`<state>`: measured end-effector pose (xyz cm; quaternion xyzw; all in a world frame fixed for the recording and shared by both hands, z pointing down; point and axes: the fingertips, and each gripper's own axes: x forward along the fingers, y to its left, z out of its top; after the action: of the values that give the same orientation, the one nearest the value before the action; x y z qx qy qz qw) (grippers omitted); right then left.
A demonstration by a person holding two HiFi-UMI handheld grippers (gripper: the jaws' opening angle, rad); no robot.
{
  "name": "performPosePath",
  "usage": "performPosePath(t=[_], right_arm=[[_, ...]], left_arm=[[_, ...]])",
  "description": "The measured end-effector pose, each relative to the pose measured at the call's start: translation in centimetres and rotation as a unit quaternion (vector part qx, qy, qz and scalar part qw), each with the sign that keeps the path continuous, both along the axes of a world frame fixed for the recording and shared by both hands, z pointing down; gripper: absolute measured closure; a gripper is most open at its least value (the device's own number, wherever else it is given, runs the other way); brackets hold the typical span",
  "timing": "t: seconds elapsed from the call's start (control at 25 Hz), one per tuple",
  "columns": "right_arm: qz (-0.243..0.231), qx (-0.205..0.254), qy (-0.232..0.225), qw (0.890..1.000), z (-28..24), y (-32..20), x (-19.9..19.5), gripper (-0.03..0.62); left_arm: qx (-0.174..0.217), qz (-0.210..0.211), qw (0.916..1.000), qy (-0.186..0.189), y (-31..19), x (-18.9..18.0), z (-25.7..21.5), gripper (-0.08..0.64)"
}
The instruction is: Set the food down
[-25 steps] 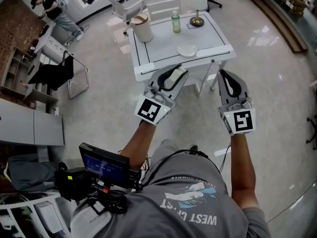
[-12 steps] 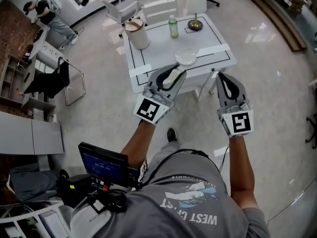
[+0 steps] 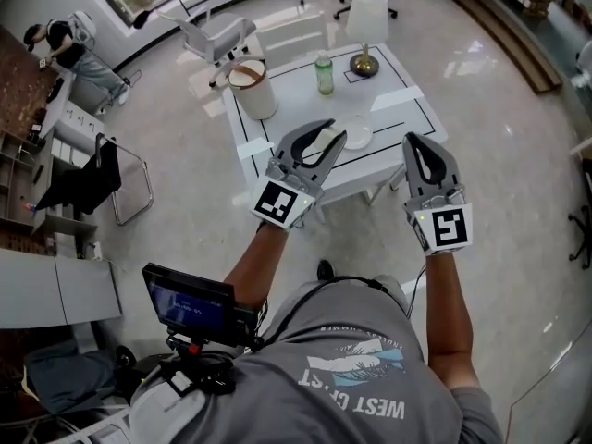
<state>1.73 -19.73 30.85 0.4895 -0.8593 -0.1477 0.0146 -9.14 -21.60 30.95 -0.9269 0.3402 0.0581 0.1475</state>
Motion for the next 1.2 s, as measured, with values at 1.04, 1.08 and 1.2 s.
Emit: performPosePath(t=[1.04, 1.08, 1.2], right_arm=[[-0.043, -0.055, 0.014, 0.997, 4.4, -11.7, 2.6, 0.584], [-0.047, -0.057, 0.014, 0.997, 4.6, -12.3, 3.0, 0.584], [-0.062, -0.060, 0.016, 0.996, 5.0, -13.8, 4.0, 0.584]], left_arm=[[-0.064, -0.032, 0.9963, -0.049, -12.6, 4.8, 7.5, 0.454], [-0.068, -0.037, 0.9957, -0.051, -13.3, 5.2, 7.9, 0.454], [-0.078, -0.054, 0.9938, -0.058, -15.1, 6.0, 9.3, 0.454]])
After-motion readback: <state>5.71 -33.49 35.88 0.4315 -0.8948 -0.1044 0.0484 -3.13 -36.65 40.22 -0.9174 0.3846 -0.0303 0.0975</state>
